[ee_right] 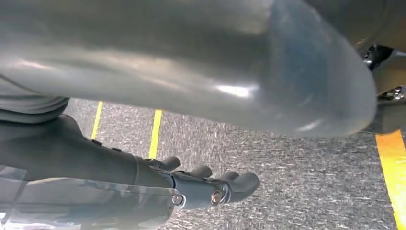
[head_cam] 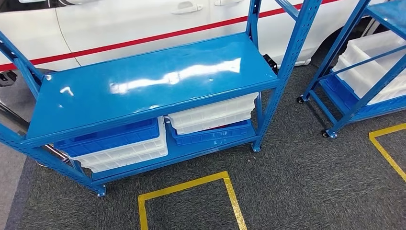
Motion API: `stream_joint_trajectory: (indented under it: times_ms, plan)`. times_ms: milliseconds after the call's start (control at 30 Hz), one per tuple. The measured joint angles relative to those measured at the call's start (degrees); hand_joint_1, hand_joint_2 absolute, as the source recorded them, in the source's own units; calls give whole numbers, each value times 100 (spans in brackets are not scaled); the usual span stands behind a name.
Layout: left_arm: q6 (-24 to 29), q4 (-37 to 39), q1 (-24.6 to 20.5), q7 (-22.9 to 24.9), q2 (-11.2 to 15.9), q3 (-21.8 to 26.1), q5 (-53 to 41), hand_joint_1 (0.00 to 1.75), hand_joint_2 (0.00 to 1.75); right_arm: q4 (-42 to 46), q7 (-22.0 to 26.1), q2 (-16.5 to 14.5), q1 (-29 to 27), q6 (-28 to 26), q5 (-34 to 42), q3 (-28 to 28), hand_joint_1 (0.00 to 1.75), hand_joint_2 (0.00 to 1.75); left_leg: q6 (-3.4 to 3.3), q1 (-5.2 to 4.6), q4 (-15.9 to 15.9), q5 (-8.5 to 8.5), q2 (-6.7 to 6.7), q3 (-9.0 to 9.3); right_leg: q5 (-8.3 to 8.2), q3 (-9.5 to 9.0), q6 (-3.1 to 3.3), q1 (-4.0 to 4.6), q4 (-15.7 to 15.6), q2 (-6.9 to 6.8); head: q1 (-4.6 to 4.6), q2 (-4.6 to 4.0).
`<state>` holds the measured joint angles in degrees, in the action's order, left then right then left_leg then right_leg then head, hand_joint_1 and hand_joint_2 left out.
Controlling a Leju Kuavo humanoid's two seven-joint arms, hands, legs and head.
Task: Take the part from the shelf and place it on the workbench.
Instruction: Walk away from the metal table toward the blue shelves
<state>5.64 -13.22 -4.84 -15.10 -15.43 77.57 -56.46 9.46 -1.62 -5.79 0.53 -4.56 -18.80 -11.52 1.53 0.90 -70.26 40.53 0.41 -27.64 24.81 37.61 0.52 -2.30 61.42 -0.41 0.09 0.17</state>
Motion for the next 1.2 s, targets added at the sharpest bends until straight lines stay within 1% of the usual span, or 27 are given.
stream_joint_trajectory:
  times_ms: [33, 67, 100, 167, 200, 233, 300, 367, 400, 433, 500, 533, 567, 600, 667, 700, 733, 800, 867, 900, 933, 1000, 1033, 1067, 1100, 1167, 1200]
  plan:
    - [1, 0, 4, 0, 0, 0, -1, 0, 0, 0, 0, 0, -1, -1, 0, 0, 0, 0, 5, 0, -180, 93, 0, -162, 12, -7, 7, 9, -1, 8, 1, 0]
    - [2, 0, 9, 0, 0, 0, -1, 0, 0, 0, 0, 0, -2, -2, 0, 0, 0, 0, -2, 0, -192, 53, 0, -244, 23, -21, 8, 16, -1, 17, 0, 0]
    - [5, 0, 12, 0, 0, 0, -2, 0, 0, 0, 0, 0, -1, -2, 0, 0, 0, 0, -22, -1, -7, -126, 0, -237, 31, -42, 5, 22, -1, 26, 0, 0]
    - [12, 0, 15, -1, 1, 0, -3, 0, 0, 0, 0, -1, 1, -2, 0, 0, 0, 0, -81, -11, 659, -613, 4, -65, 36, -89, -12, 29, -5, 38, 4, 0]
    - [16, 0, 12, -3, 1, 0, -5, 0, 0, 0, 0, -2, 0, -2, 0, 0, 0, 0, -111, -31, 896, -656, 11, -23, 29, -104, -35, 30, -11, 42, 1, -1]
    - [17, 0, 7, -7, 1, 0, -7, 0, 0, 0, 0, -2, 4, -1, 0, 0, 0, 0, -144, -53, 1011, -623, 14, -18, 21, -112, -71, 29, -17, 43, -17, -1]
    - [19, 0, 0, -15, 1, 0, -9, 0, 0, 0, 5, -8, 11, 1, 0, 0, 0, 0, -223, -92, 1008, -482, 7, -86, -3, -130, -172, 28, -54, 43, -51, -1]
    - [13, 0, 4, -30, -3, 0, -8, 0, 0, 0, 40, -17, 15, -4, -8, 0, 0, 0, -319, -63, 1139, -818, -11, -61, 19, -145, -249, 34, -42, 41, -54, -1]
    - [8, 0, 2, -44, -5, 0, -8, 0, 0, 1, 75, -19, 16, -14, -16, 0, 0, 0, -360, -51, 1207, -979, -10, -49, 126, -104, -259, 41, 77, 43, -48, -1]
    - [4, 0, -3, -61, -7, 0, -7, 0, 0, 3, 133, -19, 16, -30, -24, 0, 0, 0, -390, -41, 1263, -1119, -1, -46, 304, -14, -258, 46, 311, 44, -35, -1]
    - [4, 0, -9, -99, -7, 0, -4, 0, 0, 6, 301, -17, 12, -75, -33, 0, 0, 0, -423, -82, 1269, -1177, 22, -82, 733, 249, -256, 59, 982, 44, -14, 0]
    - [9, 0, -4, -116, -8, 0, -3, 0, 0, 7, 406, -16, 5, -98, -33, 0, 0, 0, -430, -105, 1265, -1184, 26, -100, 843, 334, -262, 67, 1233, 44, -8, 0]
    - [14, 0, 2, -130, -9, 0, -3, 0, 0, 7, 494, -14, -2, -115, -33, 0, 0, 0, -436, -128, 1260, -1187, 27, -111, 847, 338, -259, 80, 1317, 44, -8, 0]
    - [21, 0, 6, -142, -10, 0, -5, 0, 0, 8, 563, -12, -10, -127, -33, 0, 0, 0, -439, -148, 1256, -1187, 23, -112, 744, 236, -243, 96, 1187, 44, -7, 0]
    - [32, 0, 9, -156, -15, 0, -8, 0, 0, 11, 625, -6, -19, -130, -33, 0, 0, 0, -433, -171, 1240, -1171, 14, -91, 423, -176, -167, 141, 470, 44, -4, 0]
    - [36, 0, 8, -162, -18, 0, -9, 0, 0, 13, 637, -2, -21, -130, -33, 0, 0, 0, -416, -187, 1221, -1152, 12, -93, 313, -352, -123, 165, 130, 39, -4, 0]
    - [40, 0, 7, -167, -21, 0, -9, 0, 0, 14, 647, 1, -21, -130, -33, 0, 0, 0, -393, -195, 1210, -1137, 14, -98, 264, -457, -87, 185, -89, 35, -4, 0]
    - [49, 0, 4, -173, -27, 0, -9, 0, 0, 18, 659, 5, -19, -129, -33, 0, 0, 87, -340, -201, 1213, -1119, 18, -114, 268, -492, -47, 213, -193, 27, -5, 0]
    - [59, 0, -6, -175, -30, 0, -10, 0, 0, 22, 665, 3, -17, -130, -33, -1, 0, 175, -287, -207, 1198, -1086, 14, -106, 253, -520, -7, 180, -253, 22, -6, 0]
    - [63, 0, -10, -178, -31, 0, -12, 0, 44, 24, 685, 1, -18, -131, -37, -1, 0, 131, -253, -203, 1095, -1011, 8, -143, 242, -539, 14, 156, -291, 14, -22, 0]
    - [70, 0, -13, -180, -30, 0, -17, 0, 87, 25, 729, -1, -19, -132, -45, -2, 0, 131, -210, -189, 875, -879, 2, -240, 233, -557, 33, 129, -324, 7, -39, 0]
    - [87, 0, -8, -191, -29, -1, -45, 0, 175, 26, 862, 0, -19, -129, -61, -2, 0, 131, -126, -119, 169, -550, -5, -600, 237, -565, 51, 116, -335, -2, -69, -1]
    - [98, 0, -2, -197, -28, -4, -67, 0, 175, 26, 921, 0, -18, -128, -66, -3, 0, 175, -90, -83, -152, -455, -4, -782, 243, -566, 48, 108, -333, 0, -69, -1]
    - [111, 0, 4, -203, -28, -11, -92, 0, 175, 26, 964, 0, -17, -126, -66, -5, 0, 175, -58, -48, -310, -471, -3, -894, 253, -573, 39, 95, -329, 3, -69, -1]
    - [123, 0, 9, -208, -27, -20, -114, 0, 175, 26, 993, 0, -16, -123, -66, -8, 0, 175, -28, -15, -248, -604, -2, -903, 266, -585, 21, 78, -324, 7, -69, 0]
    - [143, 0, 14, -210, -26, -37, -150, 0, 175, 26, 1025, 0, -13, -116, -65, -11, 0, 175, 26, 46, 420, -1057, 0, -654, 304, -624, -39, 36, -306, 14, -70, 0]
    - [152, 1, 12, -210, -26, -41, -158, 0, 175, 26, 1030, 1, -10, -113, -63, -13, 0, 175, 37, 49, 776, -1214, -2, -508, 324, -638, -79, 28, -292, 17, -77, 0]
